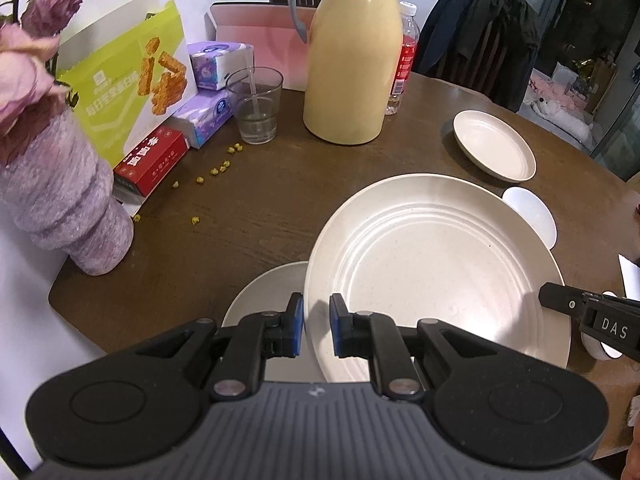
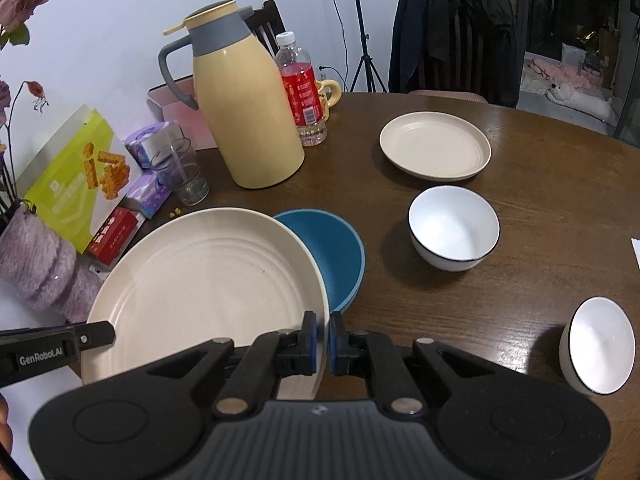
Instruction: Organize plates and bowls
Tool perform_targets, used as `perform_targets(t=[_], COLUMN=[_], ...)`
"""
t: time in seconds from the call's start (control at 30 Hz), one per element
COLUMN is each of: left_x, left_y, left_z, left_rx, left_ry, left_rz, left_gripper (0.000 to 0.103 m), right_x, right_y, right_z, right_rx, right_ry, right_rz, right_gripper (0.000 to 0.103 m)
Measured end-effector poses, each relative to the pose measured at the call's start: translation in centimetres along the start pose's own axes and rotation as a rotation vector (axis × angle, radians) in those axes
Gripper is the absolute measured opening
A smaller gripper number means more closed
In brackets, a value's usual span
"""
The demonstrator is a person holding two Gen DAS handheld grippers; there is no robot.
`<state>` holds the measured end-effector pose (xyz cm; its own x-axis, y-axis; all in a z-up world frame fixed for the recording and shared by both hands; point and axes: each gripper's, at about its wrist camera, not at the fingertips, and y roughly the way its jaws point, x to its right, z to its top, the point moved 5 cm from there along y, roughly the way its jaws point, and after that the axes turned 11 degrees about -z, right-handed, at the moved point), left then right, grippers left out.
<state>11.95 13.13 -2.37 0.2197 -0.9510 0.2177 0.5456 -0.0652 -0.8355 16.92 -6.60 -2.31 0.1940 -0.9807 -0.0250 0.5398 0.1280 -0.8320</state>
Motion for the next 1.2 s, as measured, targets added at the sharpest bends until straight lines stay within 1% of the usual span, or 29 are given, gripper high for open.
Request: perform_targets(t=[0.33,0.7,1.0,1.2], left_x=[-1.2,-3.0,-4.9,-6.1], left_y=[-0.1,-0.4,-0.2,0.0], left_z=[-1.5,-2.7,-3.6,-4.1], left_rx=[-0.015,-0.013,-0.022,-0.022], left_ry=[-0.013,-0.041,-0.066,-0.080], left_rz=[0.009,0.028,0.049,0.068], left_gripper=[0.014,0.014,0.014,0.014], right_x=[-0.8,-2.3,-4.2,-5.5], right_y=[0.1,0.5,1.4,1.8], right_z=[-1.6,-2.9,-4.0,-4.5], right_rx=[-0.014,-0.026,-0.051,-0.051], right_ry=[-0.016,-0.041,-0.087,-0.117], right_rz=[0.012,0.035,0.051,0.063], right_gripper=[0.006,0.006,0.006,0.006])
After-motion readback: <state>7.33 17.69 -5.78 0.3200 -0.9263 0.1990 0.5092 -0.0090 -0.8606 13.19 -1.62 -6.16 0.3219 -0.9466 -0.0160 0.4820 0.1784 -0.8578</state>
